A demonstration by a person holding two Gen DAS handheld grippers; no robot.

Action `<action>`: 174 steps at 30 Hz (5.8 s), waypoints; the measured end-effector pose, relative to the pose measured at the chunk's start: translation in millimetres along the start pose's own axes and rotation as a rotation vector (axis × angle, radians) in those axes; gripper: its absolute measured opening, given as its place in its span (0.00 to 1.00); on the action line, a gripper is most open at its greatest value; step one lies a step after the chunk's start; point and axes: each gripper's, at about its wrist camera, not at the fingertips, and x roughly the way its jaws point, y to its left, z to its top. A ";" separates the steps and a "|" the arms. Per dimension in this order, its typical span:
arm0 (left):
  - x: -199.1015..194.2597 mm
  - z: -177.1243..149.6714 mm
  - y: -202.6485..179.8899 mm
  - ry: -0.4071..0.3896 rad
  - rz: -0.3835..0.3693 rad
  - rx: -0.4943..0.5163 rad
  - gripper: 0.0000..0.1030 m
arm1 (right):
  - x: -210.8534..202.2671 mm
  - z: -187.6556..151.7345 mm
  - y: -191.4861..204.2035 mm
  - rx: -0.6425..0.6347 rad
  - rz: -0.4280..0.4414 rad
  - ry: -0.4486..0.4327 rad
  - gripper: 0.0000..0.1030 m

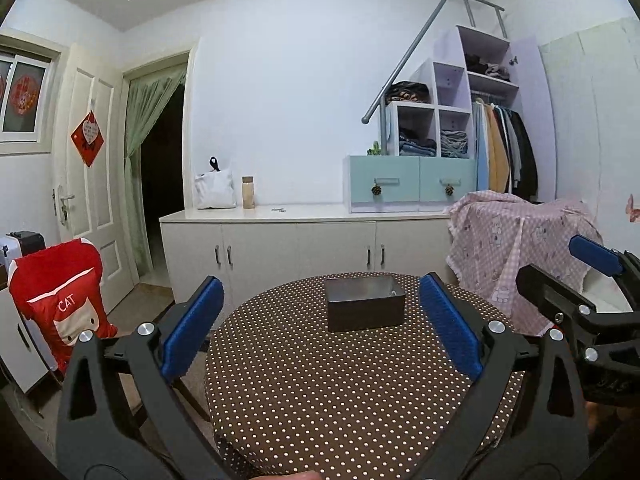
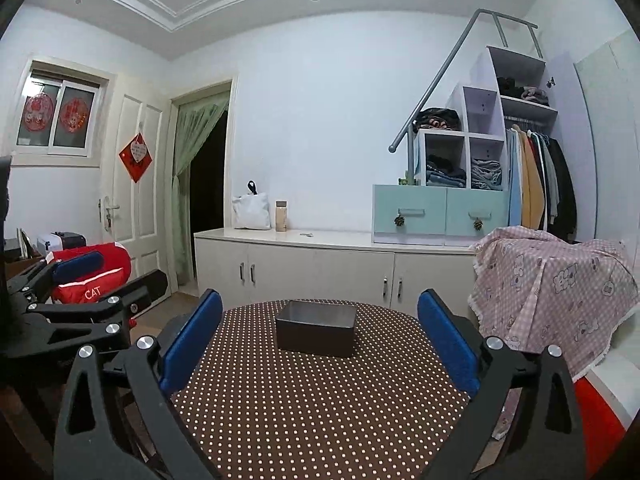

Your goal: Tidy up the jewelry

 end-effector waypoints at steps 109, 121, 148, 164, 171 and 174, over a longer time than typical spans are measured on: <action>-21.7 -10.1 -5.3 -0.073 0.026 0.036 0.94 | -15.2 -14.0 1.2 0.047 0.006 -0.005 0.92; -19.6 -15.0 -4.7 -0.066 0.035 0.037 0.94 | -12.6 -21.6 6.1 0.054 0.003 0.006 0.92; 1.5 -24.9 -10.5 -0.019 0.038 0.041 0.94 | 4.6 -35.9 9.9 0.085 -0.006 0.059 0.92; 50.7 -32.9 -18.9 0.056 0.048 0.060 0.94 | 48.2 -48.3 -1.6 0.125 -0.008 0.140 0.92; 80.4 -32.7 -21.5 0.106 0.048 0.055 0.94 | 77.3 -51.7 -11.1 0.150 -0.002 0.187 0.92; 92.8 -32.1 -21.4 0.129 0.049 0.047 0.94 | 90.0 -52.1 -14.8 0.156 0.002 0.203 0.92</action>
